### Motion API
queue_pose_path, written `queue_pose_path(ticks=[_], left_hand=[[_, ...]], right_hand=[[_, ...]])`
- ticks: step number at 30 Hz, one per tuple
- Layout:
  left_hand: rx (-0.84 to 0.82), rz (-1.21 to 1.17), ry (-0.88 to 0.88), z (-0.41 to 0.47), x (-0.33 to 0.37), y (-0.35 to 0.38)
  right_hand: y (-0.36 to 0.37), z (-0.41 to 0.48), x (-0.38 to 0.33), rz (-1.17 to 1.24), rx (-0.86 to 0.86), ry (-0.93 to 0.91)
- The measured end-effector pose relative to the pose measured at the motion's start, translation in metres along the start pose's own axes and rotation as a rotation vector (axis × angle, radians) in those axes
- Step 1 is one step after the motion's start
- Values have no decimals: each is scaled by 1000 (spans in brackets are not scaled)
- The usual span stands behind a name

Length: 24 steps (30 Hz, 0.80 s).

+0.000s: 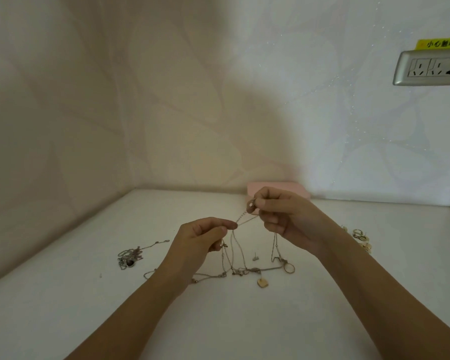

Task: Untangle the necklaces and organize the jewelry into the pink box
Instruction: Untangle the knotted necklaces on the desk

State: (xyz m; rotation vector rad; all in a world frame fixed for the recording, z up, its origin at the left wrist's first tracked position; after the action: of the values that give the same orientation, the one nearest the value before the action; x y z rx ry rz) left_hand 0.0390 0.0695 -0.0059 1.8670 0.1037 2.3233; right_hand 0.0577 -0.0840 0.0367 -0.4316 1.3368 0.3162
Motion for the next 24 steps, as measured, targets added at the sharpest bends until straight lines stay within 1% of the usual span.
queue_pose_path(ticks=[3, 7, 9, 11, 13, 15, 17, 20, 22, 24], left_hand=[[12, -54, -43, 2, -3, 0], [-31, -344, -157, 0, -6, 13], [-76, -425, -210, -4, -7, 20], [-109, -359, -231, -7, -8, 23], [-129, -216, -187, -8, -7, 23], [-123, -123, -140, -8, -7, 20], [-87, -104, -117, -6, -7, 14], [24, -112, -113, -5, -7, 4], [132, -104, -96, -4, -7, -6], [217, -190, -83, -2, -6, -16]], right_hand=[[-5, -1, -1, -22, 30, 3], [-3, -2, -1, -180, 50, -13], [-2, -3, -5, -222, 76, -45], [-3, -4, -11, -253, 130, -96], [-9, -4, -15, -263, 208, -136], [-19, -5, -19, -227, 277, -158], [-28, -6, -21, -152, 296, -150], [-37, -7, -17, -87, 250, -89], [-41, -8, -15, -126, 214, -62], [-43, -10, -16, -214, 161, -60]])
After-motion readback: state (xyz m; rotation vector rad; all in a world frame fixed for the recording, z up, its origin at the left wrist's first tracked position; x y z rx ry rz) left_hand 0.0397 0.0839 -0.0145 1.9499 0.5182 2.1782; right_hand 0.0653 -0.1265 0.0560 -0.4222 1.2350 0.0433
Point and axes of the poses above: each hand's wrist, its own z-axis towards the middle knuckle, its own y-axis out of the palm, x = y × z, the point moved 8 cm from there along z, towards the middle knuckle, and after that the axes turned 13 degrees about -z, right-handed, at the moved point
